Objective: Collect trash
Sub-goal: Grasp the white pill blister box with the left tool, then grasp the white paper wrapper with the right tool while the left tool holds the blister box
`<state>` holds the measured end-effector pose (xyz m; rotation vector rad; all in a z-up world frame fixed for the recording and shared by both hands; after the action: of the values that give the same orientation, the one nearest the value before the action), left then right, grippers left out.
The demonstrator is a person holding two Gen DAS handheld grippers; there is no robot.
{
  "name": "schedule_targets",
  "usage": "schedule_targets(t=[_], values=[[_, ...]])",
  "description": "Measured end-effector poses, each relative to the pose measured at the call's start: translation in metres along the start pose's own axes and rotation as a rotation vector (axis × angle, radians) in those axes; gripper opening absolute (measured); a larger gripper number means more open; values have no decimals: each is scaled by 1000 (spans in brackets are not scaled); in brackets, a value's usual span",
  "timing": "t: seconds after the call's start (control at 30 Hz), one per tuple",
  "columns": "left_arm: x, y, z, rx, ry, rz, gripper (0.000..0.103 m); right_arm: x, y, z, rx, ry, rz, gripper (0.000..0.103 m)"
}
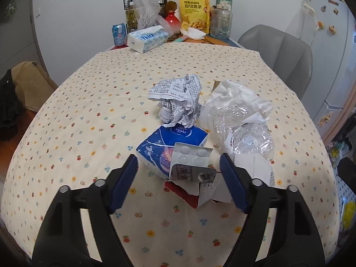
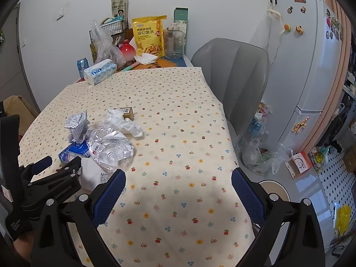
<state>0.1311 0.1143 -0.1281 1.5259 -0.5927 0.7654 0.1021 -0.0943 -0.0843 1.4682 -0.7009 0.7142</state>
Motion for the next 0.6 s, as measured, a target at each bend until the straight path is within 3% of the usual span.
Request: schedule_targets(t=[0.1, 0.33, 0.6], values=[[-2, -6, -2, -17, 6, -25, 43, -2, -4, -3, 0, 6, -9, 94], [9, 10, -20, -15, 57, 41, 43, -2, -6, -19, 18, 34, -13, 93], [7, 14, -53, 34, 105, 53, 43, -5, -7, -50, 60, 81, -18, 93]])
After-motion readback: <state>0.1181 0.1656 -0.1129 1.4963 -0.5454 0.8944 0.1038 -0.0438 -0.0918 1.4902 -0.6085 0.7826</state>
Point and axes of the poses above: each gripper's, at about its wrist camera, not at the fingertips, and y roughly against the way its jaws point, z to its right, x to its top, the point moved 5 cm from there along -y, roughly the way its jaws point, and after that the axes turned 6 degrees about z, right-handed, at the moved point
